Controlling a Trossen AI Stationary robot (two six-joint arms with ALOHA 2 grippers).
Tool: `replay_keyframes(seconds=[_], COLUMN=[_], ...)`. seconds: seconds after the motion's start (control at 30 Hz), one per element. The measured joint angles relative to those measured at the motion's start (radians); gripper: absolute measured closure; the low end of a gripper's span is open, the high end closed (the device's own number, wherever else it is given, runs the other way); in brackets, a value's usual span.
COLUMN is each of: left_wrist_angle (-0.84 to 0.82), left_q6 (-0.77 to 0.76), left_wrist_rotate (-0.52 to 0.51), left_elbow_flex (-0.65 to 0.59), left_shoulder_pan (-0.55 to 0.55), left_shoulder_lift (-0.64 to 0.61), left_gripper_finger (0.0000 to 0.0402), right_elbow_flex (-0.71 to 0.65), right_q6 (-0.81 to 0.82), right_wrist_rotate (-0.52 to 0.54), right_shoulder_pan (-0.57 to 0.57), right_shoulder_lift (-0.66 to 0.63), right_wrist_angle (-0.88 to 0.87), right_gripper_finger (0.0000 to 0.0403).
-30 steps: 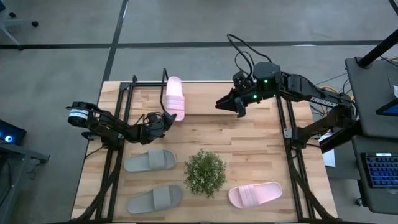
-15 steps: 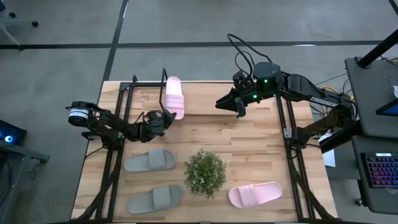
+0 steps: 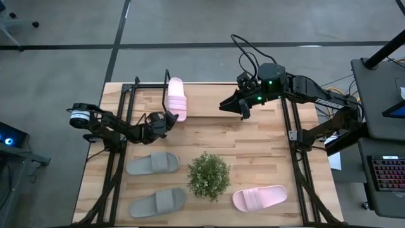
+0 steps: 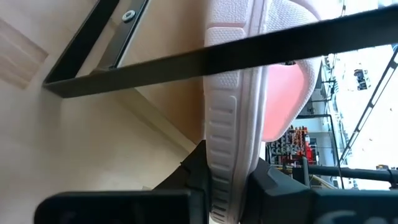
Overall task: Pick and place slides into the shelf
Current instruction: Put the top pink slides on the shelf
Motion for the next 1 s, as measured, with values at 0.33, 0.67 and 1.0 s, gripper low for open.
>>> replay_keyframes(seconds=[0.33, 0.67, 1.0], left_wrist_angle=[0.002, 0.0, -0.023], left_q6=[0.0, -0.007, -0.013], left_wrist_rotate=[-0.006, -0.006, 0.059], left_elbow_flex=[0.0, -0.003, -0.016], left_shoulder_pan=[0.006, 0.008, 0.009], left_shoulder_lift=[0.0, 0.0, 0.0], left_gripper_finger=[0.0328, 0.0263, 0.0239], right_elbow_flex=[0.0, 0.0, 0.0], right_q6=[0.004, 0.009, 0.016], right_wrist_rotate=[0.0, 0.001, 0.0], right_shoulder_pan=[0.0, 0.0, 0.0], right_shoulder_lift=[0.0, 0.001, 0.001], right_wrist_angle=[0.0, 0.0, 0.0], right_gripper_finger=[0.0252, 0.0252, 0.0252])
